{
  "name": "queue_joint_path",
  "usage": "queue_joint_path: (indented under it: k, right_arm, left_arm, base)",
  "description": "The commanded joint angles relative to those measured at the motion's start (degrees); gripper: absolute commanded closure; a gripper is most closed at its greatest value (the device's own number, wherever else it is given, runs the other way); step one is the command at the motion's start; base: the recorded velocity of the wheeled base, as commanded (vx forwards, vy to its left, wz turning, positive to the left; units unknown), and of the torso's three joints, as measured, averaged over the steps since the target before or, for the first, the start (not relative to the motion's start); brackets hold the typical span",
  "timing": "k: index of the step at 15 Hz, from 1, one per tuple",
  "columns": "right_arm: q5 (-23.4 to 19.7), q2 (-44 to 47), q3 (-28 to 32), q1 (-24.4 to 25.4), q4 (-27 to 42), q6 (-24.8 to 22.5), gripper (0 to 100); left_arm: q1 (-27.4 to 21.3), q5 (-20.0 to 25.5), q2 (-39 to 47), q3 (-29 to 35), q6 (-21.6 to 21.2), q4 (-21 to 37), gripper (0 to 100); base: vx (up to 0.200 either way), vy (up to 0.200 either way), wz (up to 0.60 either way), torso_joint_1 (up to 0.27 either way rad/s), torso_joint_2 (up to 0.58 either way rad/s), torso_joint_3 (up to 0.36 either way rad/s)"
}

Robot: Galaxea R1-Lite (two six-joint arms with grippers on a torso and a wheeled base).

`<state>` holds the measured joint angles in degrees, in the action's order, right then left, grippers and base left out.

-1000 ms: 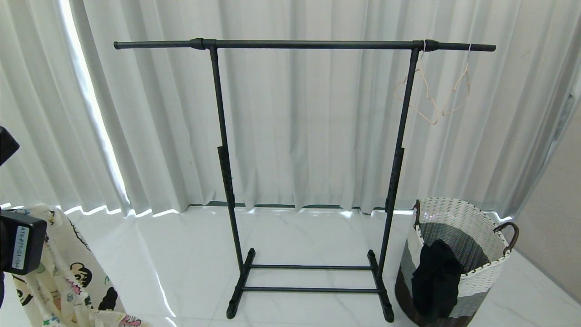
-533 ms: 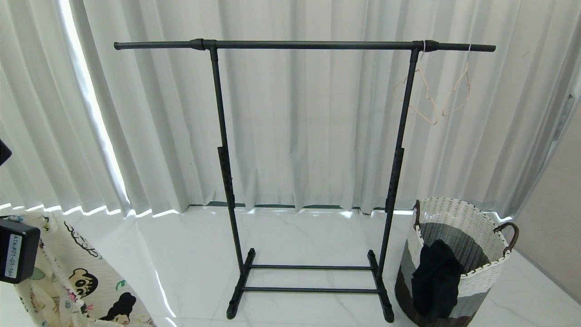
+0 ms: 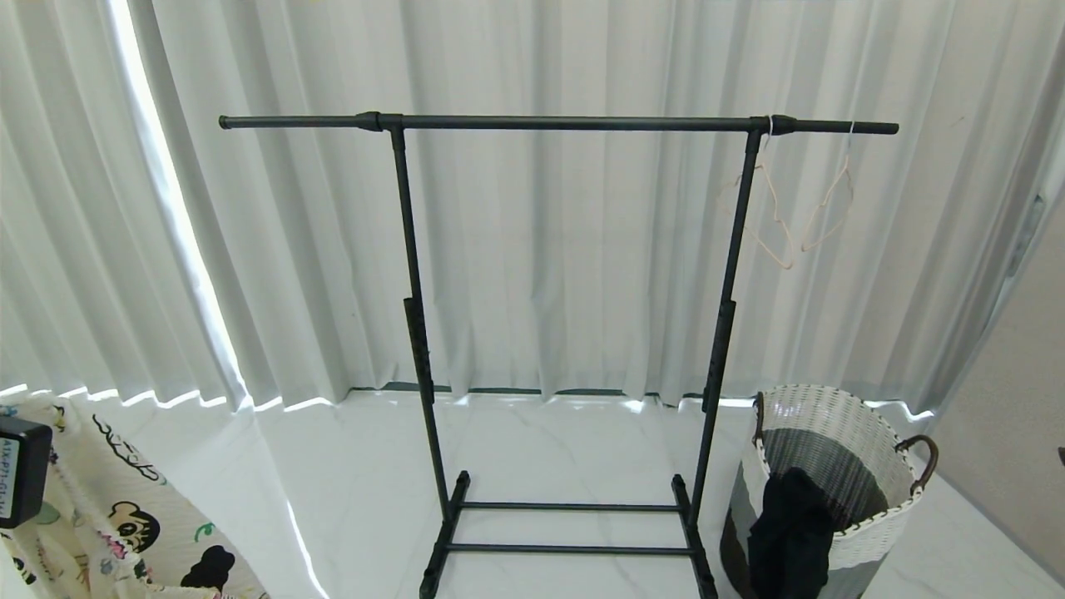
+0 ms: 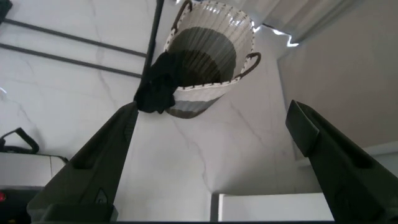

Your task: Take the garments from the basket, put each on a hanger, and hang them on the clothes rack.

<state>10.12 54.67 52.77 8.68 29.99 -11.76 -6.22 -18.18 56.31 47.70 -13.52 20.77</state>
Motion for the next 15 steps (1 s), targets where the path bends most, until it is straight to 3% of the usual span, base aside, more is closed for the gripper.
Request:
queue_joint_path:
  k: [1, 4, 15]
  right_arm:
    - [0.2, 0.8, 0.0, 0.0, -0.8, 0.0, 0]
    - [0.3, 2.1, 0.3, 0.0, -3.7, -0.1, 0]
    - [0.1, 5.5, 0.3, -2.3, -7.9, 0.0, 0]
  left_arm:
    - [0.2, 0.0, -0.1, 0.1, -0.1, -0.3, 100]
    - [0.2, 0.0, 0.1, 0.0, -2.2, -4.3, 100]
    - [0.2, 0.2, 0.0, -2.2, -2.1, -4.6, 100]
  base:
    - [0.000, 0.000, 0.00, 0.173, -0.48, -0.286]
    - [0.000, 0.000, 0.00, 0.194, -0.47, -0.281]
    - [0.000, 0.000, 0.00, 0.218, -0.50, -0.280]
